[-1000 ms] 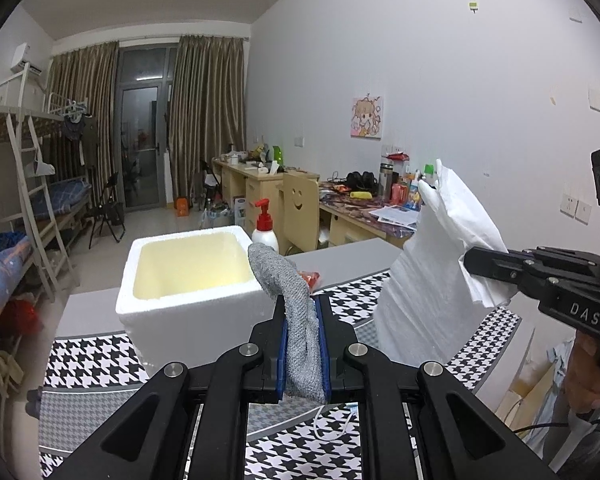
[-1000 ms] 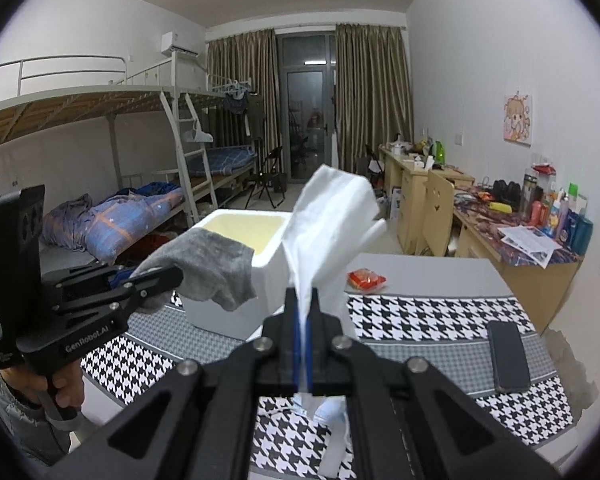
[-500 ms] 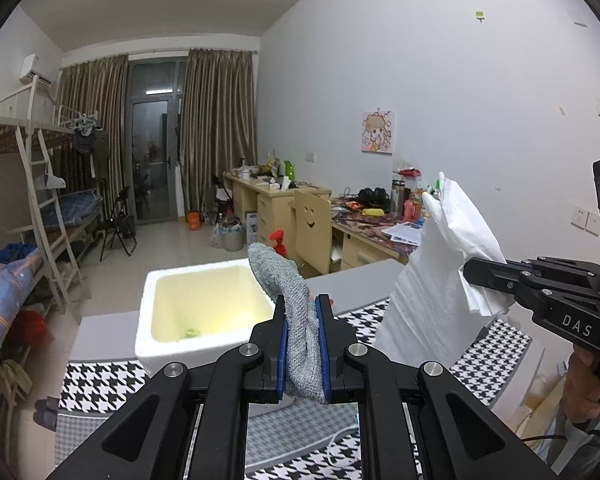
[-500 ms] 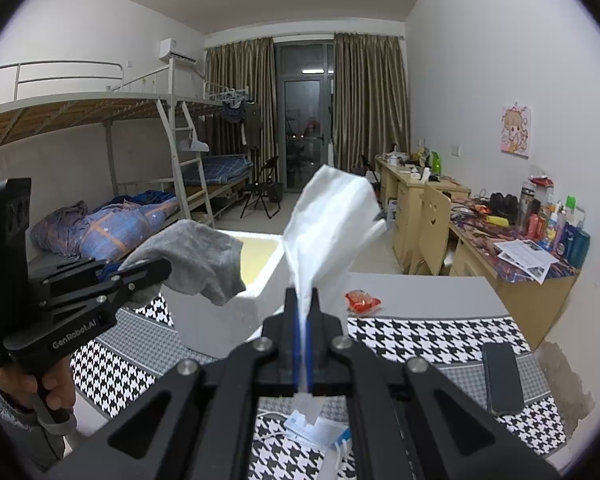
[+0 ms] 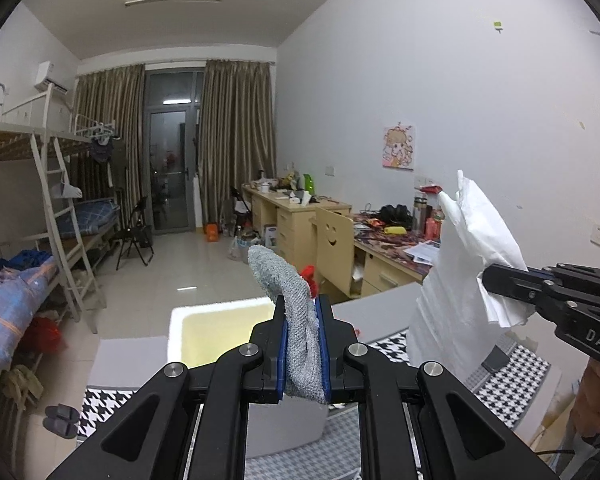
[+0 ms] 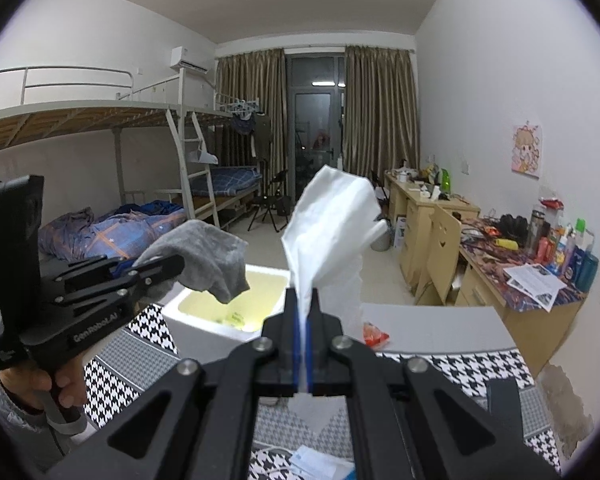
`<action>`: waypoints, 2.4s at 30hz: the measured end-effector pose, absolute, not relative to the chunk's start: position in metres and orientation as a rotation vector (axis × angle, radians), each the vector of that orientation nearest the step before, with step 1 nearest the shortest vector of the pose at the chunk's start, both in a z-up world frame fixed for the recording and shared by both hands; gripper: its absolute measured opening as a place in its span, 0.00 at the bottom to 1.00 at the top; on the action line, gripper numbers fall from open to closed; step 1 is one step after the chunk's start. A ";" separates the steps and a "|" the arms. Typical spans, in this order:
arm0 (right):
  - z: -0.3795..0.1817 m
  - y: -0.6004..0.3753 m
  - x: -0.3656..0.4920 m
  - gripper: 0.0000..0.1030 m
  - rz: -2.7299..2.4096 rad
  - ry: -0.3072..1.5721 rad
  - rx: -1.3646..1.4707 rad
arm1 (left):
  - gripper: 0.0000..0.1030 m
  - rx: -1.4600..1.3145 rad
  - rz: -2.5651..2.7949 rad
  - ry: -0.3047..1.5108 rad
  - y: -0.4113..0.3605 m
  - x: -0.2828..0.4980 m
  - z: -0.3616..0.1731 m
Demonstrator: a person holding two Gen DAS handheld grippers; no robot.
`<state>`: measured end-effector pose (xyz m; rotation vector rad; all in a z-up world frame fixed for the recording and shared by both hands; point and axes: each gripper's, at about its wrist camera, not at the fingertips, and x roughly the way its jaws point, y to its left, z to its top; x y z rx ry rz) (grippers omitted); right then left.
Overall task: Organize soft objects
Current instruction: 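Bring the masks over the foam box opening with the right gripper while the left holds the cloth, then lower the masks into the foam box and open the right gripper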
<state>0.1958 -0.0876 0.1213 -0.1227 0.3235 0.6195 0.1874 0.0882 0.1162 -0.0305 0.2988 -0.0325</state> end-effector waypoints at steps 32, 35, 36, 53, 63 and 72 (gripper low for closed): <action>0.173 -0.008 0.231 0.04 0.839 0.232 -0.098 | 0.13 -0.034 0.165 0.287 0.140 0.205 0.117; 0.170 -0.001 0.234 0.04 0.862 0.243 -0.096 | 0.13 -0.040 0.185 0.297 0.144 0.205 0.113; 0.168 0.002 0.236 0.04 0.870 0.252 -0.096 | 0.13 -0.043 0.187 0.301 0.146 0.207 0.112; 0.098 0.037 0.290 0.04 0.734 0.500 -0.226 | 0.13 -0.040 0.207 0.317 0.157 0.201 0.105; 0.062 0.053 0.318 0.06 0.689 0.657 -0.252 | 0.13 -0.045 0.187 0.346 0.158 0.205 0.095; 0.046 0.065 0.325 0.12 0.678 0.733 -0.254 | 0.13 -0.059 0.204 0.362 0.168 0.204 0.089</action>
